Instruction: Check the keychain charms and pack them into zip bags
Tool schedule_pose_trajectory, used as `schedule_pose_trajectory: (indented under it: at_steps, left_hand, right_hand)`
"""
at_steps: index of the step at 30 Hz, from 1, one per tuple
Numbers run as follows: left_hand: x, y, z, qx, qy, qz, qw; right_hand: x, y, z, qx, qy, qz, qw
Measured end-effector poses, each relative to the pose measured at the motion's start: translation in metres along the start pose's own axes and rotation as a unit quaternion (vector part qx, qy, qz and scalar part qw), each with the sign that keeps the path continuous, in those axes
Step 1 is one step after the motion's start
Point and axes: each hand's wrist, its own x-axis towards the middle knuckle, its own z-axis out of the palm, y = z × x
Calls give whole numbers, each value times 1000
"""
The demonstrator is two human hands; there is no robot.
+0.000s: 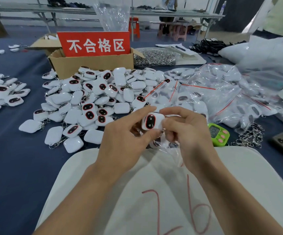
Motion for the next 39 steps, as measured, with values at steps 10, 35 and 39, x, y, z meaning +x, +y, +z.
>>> schedule_pose_trajectory:
  at_steps: [10,35,39]
  left_hand:
    - [5,2,0,-108,-8,-76,991]
    - [-13,19,21,15,-47,-59,997]
    - [-29,26,55,264,-104,-57,957]
  right_hand:
    - [-2,-3,-3,-45,-67,-29,996]
    - [17,-12,-43,-184,131,-81,971]
    - [20,-17,-51,-152,122,-21,981]
